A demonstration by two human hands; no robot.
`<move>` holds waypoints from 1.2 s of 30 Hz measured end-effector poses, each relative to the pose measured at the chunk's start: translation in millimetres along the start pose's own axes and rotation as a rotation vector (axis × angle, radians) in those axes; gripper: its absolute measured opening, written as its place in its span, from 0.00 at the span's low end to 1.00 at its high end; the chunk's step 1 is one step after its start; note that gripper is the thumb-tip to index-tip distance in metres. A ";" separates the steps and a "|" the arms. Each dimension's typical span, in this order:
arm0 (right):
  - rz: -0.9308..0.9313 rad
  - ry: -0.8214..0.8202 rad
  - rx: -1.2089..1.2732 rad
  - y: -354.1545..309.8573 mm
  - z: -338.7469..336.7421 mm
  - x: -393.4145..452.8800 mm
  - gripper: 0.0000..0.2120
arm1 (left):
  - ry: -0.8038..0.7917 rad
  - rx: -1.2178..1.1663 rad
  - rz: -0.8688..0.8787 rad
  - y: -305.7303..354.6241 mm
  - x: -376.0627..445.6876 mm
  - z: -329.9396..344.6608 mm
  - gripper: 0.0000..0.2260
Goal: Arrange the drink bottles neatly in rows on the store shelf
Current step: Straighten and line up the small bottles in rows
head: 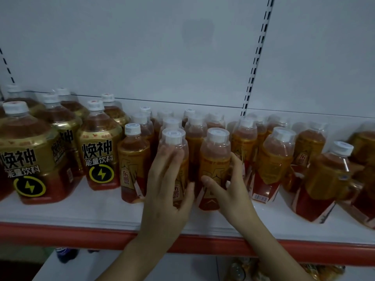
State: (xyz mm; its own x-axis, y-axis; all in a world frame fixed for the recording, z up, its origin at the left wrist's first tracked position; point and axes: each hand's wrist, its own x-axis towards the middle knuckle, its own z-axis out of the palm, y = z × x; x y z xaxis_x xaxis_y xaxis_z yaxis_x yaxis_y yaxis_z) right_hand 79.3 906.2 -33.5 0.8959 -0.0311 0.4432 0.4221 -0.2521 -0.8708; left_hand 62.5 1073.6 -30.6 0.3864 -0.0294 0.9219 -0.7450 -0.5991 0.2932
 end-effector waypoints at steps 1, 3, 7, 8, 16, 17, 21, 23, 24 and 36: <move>-0.011 0.012 -0.003 1.3 -5.7 -2.8 0.39 | 0.001 -0.013 0.018 2.9 2.4 -1.3 0.26; -0.033 0.023 -0.020 3.0 -16.4 -5.9 0.38 | -0.029 -0.053 0.010 9.1 6.8 -2.1 0.25; 0.014 0.015 -0.035 9.5 -30.2 -2.2 0.39 | -0.148 -0.074 -0.029 24.6 16.9 6.3 0.26; 0.023 0.020 -0.053 10.4 -33.3 -0.2 0.39 | -0.177 -0.039 -0.023 29.2 25.3 7.5 0.25; -0.327 0.275 -0.210 -77.8 -66.8 22.9 0.35 | -0.661 0.271 -0.248 21.7 186.4 21.1 0.16; -0.366 0.275 -0.246 -97.0 -73.9 37.4 0.30 | -0.715 0.337 -0.249 12.3 204.6 28.7 0.16; -0.217 -0.065 -0.610 -135.8 -89.4 126.6 0.15 | -0.968 0.580 -0.219 -24.4 246.2 58.0 0.19; -0.140 -0.349 -0.928 -131.9 -82.3 166.8 0.18 | -1.141 0.639 -0.204 -38.4 252.0 68.8 0.23; -0.120 -0.481 -1.047 -127.1 -76.1 180.1 0.21 | -1.201 0.647 -0.206 -45.5 253.0 72.8 0.24; -0.011 -0.745 -0.978 -67.4 -49.3 236.5 0.26 | -1.184 0.553 -0.076 -93.7 244.2 85.0 0.14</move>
State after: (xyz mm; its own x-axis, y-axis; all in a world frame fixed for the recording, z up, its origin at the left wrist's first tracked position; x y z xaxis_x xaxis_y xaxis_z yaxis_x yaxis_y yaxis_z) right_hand 255.9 868.1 140.5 0.8888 0.4545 -0.0593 0.4356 -0.8778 -0.1994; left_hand 272.9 1054.6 145.5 0.8690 -0.4928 0.0448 -0.4894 -0.8693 -0.0692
